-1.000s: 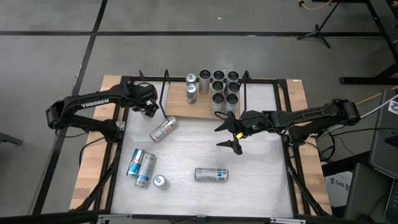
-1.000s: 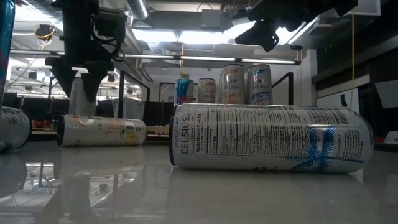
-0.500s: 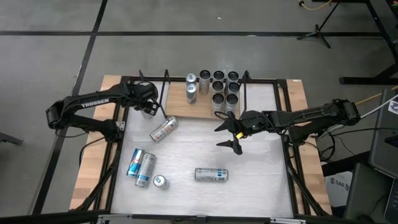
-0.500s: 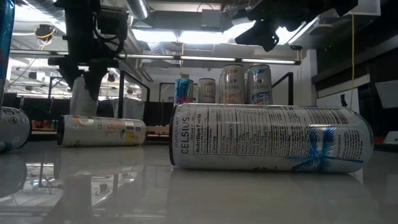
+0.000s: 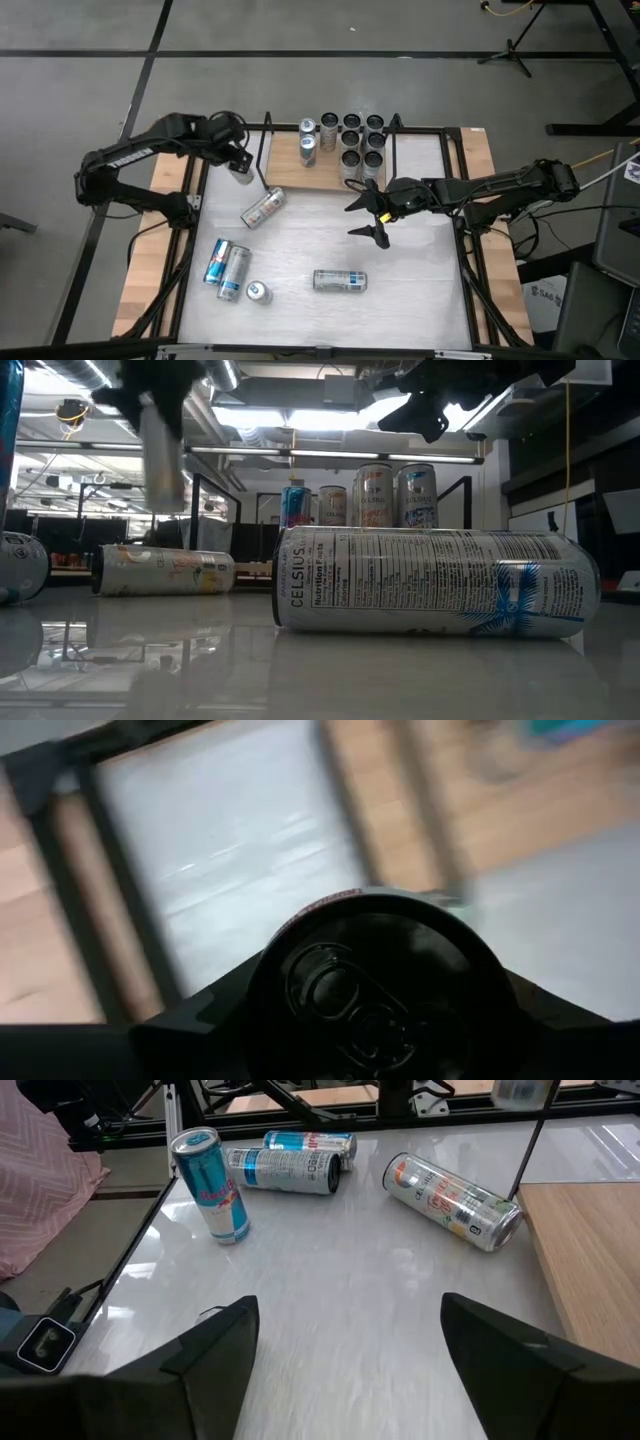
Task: Place canned beverage on shelf
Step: Put the white soda can aligned with the other white soda can on the shelf
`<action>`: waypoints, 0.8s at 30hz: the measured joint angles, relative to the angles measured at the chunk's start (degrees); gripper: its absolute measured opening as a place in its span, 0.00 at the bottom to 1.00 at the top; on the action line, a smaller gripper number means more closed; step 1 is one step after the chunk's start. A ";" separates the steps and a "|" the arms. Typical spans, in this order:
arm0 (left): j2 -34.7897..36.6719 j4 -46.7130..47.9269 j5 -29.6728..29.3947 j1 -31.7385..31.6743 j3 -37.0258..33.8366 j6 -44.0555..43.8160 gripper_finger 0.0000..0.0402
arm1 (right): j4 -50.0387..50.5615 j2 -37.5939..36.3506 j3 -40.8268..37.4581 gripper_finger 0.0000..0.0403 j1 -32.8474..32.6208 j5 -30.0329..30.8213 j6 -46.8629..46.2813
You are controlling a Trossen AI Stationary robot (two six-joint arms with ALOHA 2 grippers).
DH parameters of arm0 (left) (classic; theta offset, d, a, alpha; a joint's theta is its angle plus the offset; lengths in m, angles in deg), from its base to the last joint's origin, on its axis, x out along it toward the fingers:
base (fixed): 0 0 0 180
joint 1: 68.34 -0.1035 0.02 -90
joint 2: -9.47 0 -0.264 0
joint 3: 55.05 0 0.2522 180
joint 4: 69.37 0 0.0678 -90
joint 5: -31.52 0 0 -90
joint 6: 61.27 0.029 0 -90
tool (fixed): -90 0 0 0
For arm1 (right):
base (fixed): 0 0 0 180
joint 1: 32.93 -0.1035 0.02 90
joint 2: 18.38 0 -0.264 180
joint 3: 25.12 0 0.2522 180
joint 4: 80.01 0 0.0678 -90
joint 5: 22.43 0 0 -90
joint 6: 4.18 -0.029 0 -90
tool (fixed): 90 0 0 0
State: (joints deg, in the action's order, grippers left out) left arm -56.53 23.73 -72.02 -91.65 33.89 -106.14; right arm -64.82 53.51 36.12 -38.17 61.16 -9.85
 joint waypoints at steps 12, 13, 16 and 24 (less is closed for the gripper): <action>-1.09 -0.74 3.87 15.88 5.91 -8.98 0.59 | -0.02 0.00 0.00 0.75 -0.02 0.00 0.00; -1.64 -0.92 3.56 17.38 5.88 -9.81 0.59 | -0.01 0.00 0.01 0.75 -0.01 0.00 0.00; -4.39 -4.92 3.11 21.55 5.88 -10.49 0.59 | 0.00 0.00 0.02 0.75 0.00 0.00 0.00; -16.80 -27.43 3.36 28.39 5.88 2.32 0.59 | -1.05 0.00 0.00 0.75 0.00 0.98 0.01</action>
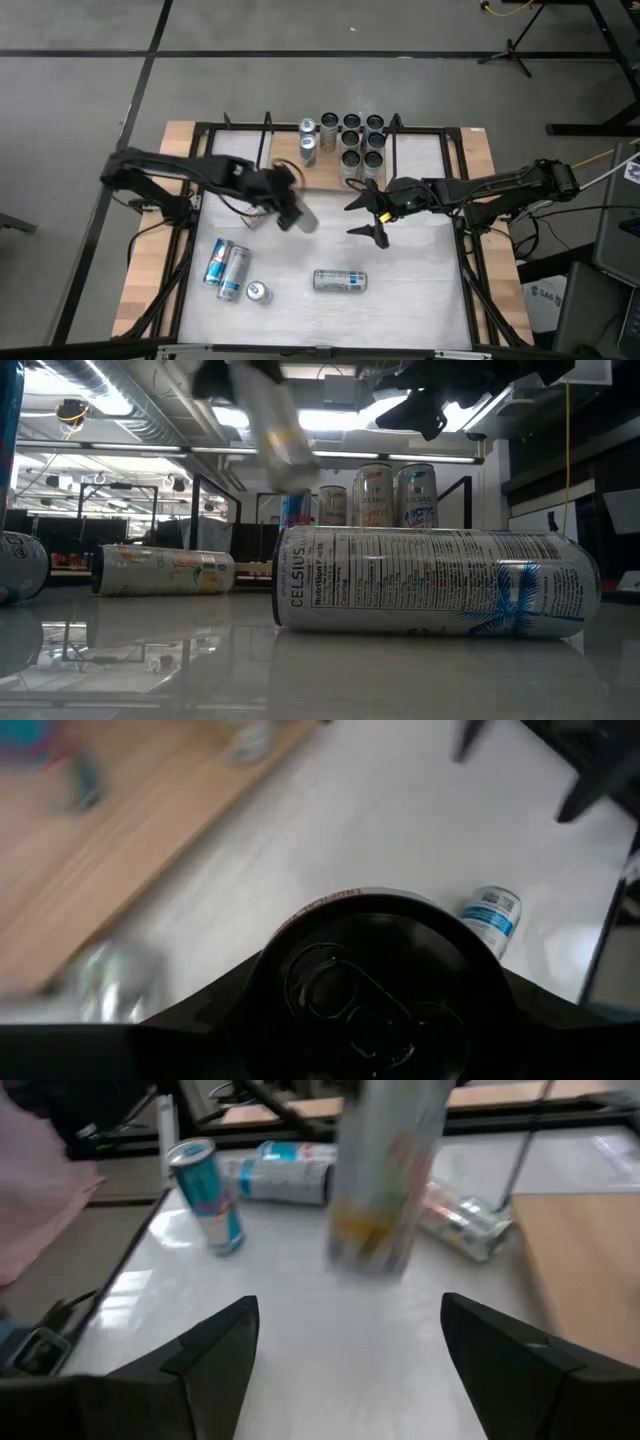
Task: Place canned beverage on shelf
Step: Put the white soda can aligned with the other white soda can on the shelf
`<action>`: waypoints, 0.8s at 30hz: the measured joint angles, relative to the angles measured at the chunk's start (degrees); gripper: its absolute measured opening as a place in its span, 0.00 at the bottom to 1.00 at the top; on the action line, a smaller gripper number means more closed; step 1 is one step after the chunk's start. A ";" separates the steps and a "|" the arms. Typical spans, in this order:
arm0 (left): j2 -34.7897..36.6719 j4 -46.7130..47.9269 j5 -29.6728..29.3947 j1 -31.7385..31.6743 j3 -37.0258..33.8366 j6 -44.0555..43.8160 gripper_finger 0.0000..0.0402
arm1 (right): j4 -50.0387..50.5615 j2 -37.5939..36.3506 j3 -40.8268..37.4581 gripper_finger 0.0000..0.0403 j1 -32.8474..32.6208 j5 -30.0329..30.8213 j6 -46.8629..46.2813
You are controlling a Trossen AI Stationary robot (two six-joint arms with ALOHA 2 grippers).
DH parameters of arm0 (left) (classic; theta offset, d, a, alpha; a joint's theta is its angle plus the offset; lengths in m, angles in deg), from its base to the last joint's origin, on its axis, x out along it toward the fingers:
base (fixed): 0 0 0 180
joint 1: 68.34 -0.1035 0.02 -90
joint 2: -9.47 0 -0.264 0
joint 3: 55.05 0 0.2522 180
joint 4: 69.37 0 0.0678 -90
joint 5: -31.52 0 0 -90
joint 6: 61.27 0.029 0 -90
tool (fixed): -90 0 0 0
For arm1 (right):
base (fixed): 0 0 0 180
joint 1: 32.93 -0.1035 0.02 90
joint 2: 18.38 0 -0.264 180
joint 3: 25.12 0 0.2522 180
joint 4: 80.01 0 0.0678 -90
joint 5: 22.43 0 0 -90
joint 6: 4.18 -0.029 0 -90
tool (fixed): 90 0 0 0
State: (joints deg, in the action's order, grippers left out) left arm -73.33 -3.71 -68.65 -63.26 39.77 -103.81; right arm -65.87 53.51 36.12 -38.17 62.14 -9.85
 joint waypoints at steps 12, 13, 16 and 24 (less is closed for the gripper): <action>-15.62 -9.25 1.17 0.33 0.00 14.96 0.59 | -0.31 0.00 0.00 0.75 0.00 6.52 -0.03; -16.03 -9.25 0.37 0.33 0.00 15.69 0.59 | -0.28 0.00 0.00 0.75 0.00 6.52 -0.03; -17.09 -9.23 -2.55 0.33 0.00 17.81 0.59 | -0.29 0.00 0.00 0.75 0.00 6.52 -0.03; -18.70 -9.33 -5.86 0.33 0.00 22.56 0.59 | -0.28 0.00 0.00 0.75 0.00 6.52 -0.03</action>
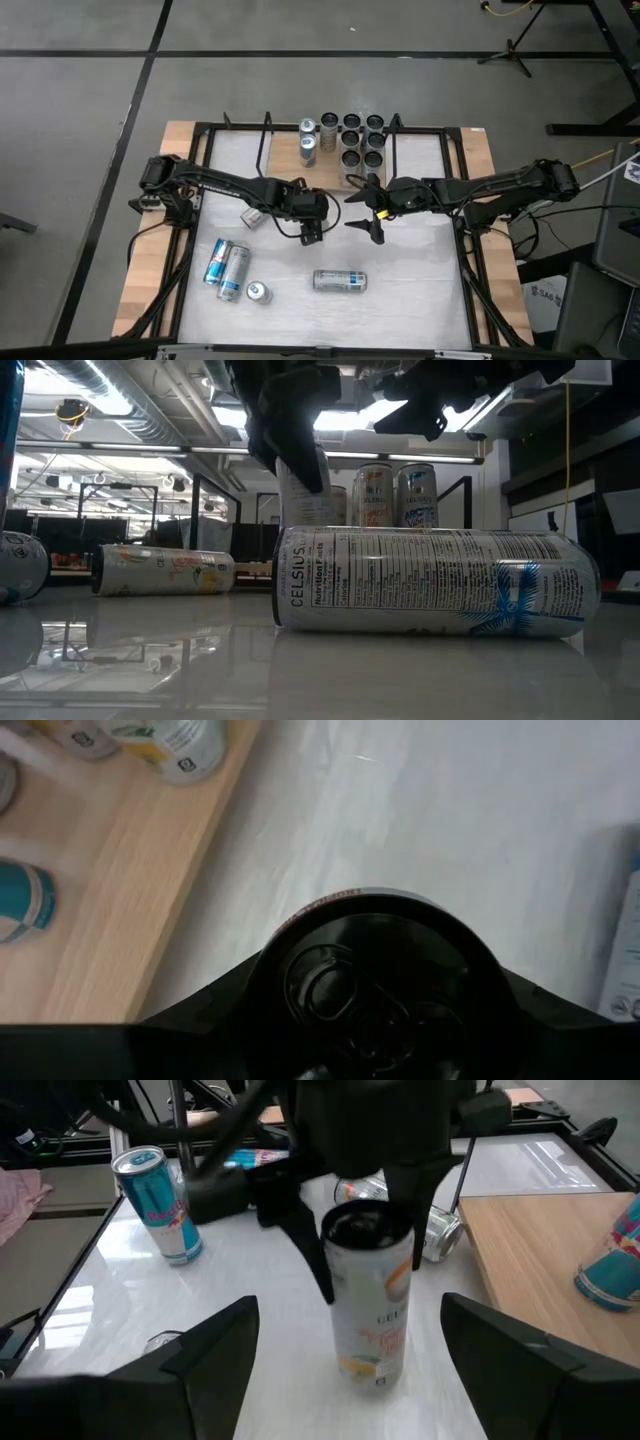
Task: Place canned beverage on shelf
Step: Put the white soda can aligned with the other white soda can on the shelf
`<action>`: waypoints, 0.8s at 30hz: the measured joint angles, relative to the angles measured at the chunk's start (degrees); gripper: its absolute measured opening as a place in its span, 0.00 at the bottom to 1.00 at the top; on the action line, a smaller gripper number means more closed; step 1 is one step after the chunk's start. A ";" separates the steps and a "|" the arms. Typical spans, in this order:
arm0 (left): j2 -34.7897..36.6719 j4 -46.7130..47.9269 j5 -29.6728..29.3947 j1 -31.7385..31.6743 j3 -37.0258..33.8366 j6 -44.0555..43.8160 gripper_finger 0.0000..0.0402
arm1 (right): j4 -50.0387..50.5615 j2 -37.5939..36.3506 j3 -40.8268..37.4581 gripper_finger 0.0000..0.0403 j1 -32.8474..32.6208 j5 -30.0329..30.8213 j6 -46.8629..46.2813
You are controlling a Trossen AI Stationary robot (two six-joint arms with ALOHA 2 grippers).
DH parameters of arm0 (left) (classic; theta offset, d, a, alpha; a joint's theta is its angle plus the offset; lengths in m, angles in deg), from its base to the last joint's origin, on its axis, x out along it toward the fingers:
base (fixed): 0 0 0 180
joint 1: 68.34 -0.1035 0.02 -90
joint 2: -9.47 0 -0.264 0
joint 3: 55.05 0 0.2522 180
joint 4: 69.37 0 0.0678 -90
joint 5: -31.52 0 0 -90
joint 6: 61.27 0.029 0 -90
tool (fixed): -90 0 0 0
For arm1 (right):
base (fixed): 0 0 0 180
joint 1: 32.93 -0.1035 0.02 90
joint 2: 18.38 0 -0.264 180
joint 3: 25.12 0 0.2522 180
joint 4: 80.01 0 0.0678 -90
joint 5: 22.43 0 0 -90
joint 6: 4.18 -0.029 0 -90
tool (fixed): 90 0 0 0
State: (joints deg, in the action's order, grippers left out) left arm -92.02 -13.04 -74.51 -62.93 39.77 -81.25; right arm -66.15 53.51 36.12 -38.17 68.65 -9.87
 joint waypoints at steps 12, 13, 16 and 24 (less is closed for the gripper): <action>-0.79 0.00 0.12 -0.02 -0.02 -0.45 0.73 | 0.04 0.00 0.00 0.75 0.00 0.00 0.01; -0.78 0.00 0.07 -0.02 0.00 -0.46 0.74 | 0.02 0.00 0.01 0.75 0.00 0.00 0.00; -0.77 0.02 0.21 -0.02 0.00 -0.49 0.75 | 0.04 0.00 0.00 0.75 0.00 0.00 0.00; -0.75 0.06 0.55 -0.02 0.00 -0.53 0.79 | 0.02 0.00 0.00 0.75 0.00 0.00 0.02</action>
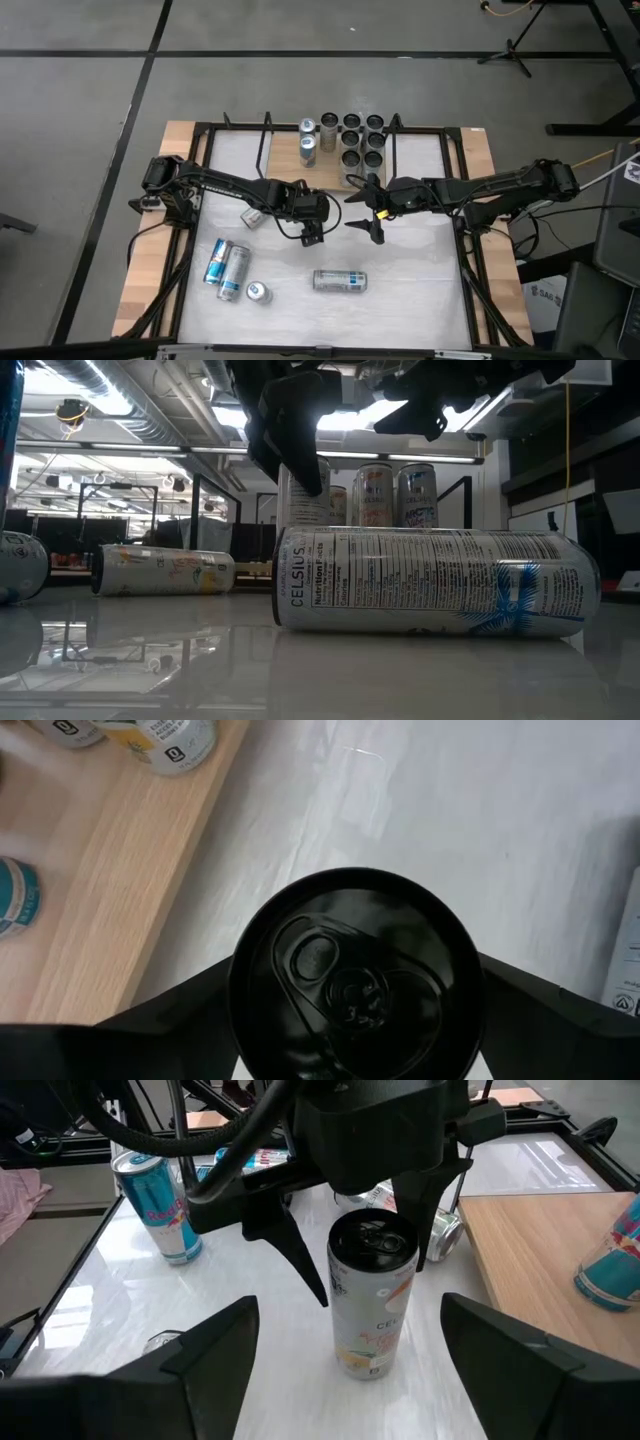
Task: Place canned beverage on shelf
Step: Put the white soda can aligned with the other white soda can on the shelf
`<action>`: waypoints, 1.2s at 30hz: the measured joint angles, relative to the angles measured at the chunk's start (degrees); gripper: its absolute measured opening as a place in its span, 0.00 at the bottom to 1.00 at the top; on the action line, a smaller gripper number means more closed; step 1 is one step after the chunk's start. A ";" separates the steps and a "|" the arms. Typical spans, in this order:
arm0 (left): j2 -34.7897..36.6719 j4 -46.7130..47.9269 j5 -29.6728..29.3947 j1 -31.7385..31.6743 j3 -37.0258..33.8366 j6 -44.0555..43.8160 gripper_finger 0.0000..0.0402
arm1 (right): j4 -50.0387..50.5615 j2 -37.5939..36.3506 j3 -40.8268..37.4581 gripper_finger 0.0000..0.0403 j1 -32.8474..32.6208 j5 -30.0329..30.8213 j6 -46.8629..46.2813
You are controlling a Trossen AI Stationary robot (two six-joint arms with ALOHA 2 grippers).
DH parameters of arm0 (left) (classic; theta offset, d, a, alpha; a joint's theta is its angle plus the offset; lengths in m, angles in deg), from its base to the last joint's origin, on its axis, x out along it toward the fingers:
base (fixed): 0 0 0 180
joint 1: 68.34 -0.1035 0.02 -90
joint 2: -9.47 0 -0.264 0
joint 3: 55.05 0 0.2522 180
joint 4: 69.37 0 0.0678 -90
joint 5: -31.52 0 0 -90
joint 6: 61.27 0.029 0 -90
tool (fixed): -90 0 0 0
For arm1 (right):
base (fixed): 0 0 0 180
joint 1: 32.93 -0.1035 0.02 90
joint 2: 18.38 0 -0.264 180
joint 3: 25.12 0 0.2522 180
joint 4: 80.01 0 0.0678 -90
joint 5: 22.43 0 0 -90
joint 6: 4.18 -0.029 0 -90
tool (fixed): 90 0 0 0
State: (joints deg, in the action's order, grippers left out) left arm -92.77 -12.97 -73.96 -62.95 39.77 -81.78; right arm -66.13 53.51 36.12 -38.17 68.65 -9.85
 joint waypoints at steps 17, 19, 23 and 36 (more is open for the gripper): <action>4.19 12.40 0.15 0.04 3.60 -0.25 0.80 | -0.93 2.86 0.06 0.75 0.00 0.98 0.02; 4.72 14.91 0.30 0.32 4.08 -0.67 0.80 | -0.36 3.74 0.00 0.75 -0.01 1.44 0.04; 5.78 18.71 3.56 1.27 4.11 -1.75 0.80 | -2.23 5.96 0.00 0.75 0.00 1.53 0.02; 4.90 6.07 8.95 7.01 1.46 -1.44 0.80 | -13.30 14.61 0.02 0.75 0.00 1.55 0.17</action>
State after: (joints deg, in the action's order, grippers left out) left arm -87.87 -6.90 -65.02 -55.94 41.23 -83.22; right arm -79.43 68.13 36.14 -38.17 70.21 -9.68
